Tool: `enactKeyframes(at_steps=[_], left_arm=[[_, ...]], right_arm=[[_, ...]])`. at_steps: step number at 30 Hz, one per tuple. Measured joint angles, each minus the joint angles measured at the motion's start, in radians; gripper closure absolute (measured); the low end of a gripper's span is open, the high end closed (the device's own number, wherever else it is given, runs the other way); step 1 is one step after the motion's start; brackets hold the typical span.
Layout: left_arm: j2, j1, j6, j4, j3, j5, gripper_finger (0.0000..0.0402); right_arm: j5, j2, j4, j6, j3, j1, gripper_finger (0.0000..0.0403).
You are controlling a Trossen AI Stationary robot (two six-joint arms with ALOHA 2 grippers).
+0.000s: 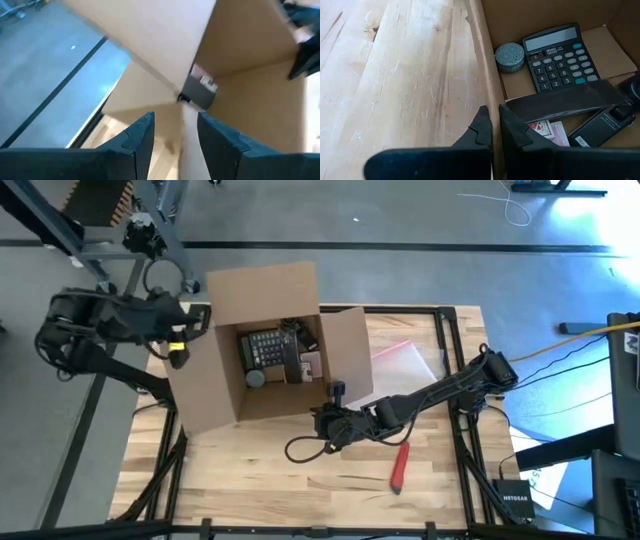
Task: Unpack boxes
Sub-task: Remove the black mini fan from the cardboard box
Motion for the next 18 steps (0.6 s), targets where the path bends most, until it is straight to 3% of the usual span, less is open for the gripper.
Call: enactKeyframes(at_steps=[5, 18], left_arm=[[0.023, 0.019, -0.012, 0.001, -0.070, -0.001, 0.0261], [0.065, 0.030, -0.045, 0.064, -0.038, -0.027, 0.0261]], right_arm=[[0.002, 0.000, 0.002, 0.000, 0.000, 0.000, 0.0395], [0.014, 0.000, -0.004, 0.002, -0.002, 0.000, 0.0395]])
